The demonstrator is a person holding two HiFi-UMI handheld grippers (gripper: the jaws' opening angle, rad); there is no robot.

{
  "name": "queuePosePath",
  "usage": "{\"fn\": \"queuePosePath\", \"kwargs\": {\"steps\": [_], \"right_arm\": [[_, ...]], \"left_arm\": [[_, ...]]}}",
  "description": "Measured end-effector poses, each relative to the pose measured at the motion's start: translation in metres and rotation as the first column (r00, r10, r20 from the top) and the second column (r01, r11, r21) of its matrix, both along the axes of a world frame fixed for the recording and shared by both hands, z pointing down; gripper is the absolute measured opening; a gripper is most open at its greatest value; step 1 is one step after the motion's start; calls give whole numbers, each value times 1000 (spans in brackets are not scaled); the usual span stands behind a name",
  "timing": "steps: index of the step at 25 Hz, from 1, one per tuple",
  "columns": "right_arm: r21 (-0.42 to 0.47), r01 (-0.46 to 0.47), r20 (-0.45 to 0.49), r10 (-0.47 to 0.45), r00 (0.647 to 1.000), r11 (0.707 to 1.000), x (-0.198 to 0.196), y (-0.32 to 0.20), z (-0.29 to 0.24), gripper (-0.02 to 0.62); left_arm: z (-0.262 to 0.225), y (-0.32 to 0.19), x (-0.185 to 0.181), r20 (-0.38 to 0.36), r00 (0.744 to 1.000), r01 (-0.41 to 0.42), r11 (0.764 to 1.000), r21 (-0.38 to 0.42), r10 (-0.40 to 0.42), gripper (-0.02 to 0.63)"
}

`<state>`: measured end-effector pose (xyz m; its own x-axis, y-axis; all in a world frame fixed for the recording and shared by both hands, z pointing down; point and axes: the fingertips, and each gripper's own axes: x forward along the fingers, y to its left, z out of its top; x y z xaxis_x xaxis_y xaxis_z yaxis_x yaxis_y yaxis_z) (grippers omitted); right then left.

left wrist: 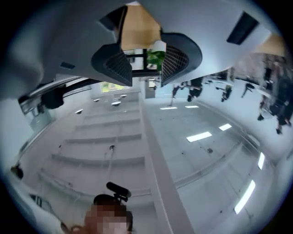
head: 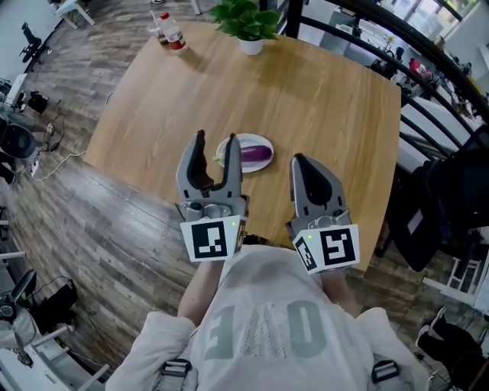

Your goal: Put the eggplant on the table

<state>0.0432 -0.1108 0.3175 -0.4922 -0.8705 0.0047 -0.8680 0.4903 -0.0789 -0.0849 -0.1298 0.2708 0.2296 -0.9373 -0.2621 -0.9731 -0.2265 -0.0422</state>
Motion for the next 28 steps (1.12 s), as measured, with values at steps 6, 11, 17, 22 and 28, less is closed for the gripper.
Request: {"fn": "queuePosePath", "kwargs": {"steps": [6, 11, 17, 22, 28], "right_arm": [[-21, -6, -41, 5, 999, 1000, -10, 6, 5, 18], [-23, -2, -52, 1, 999, 1000, -11, 9, 8, 18], [-25, -10, -49, 9, 999, 1000, -9, 7, 8, 18], [-38, -30, -50, 28, 998, 999, -4, 5, 9, 18], [-49, -35, -49, 33, 998, 998, -4, 2, 14, 18]], "left_arm": [[31, 17, 60, 24, 982, -185, 974, -129, 189, 9], [26, 18, 68, 142, 973, -166, 978, -129, 184, 9], [19, 21, 74, 210, 957, -178, 977, -114, 199, 9], [22, 24, 74, 185, 961, -185, 974, -130, 207, 9], [28, 21, 70, 222, 950, -193, 972, -135, 220, 9]]}}
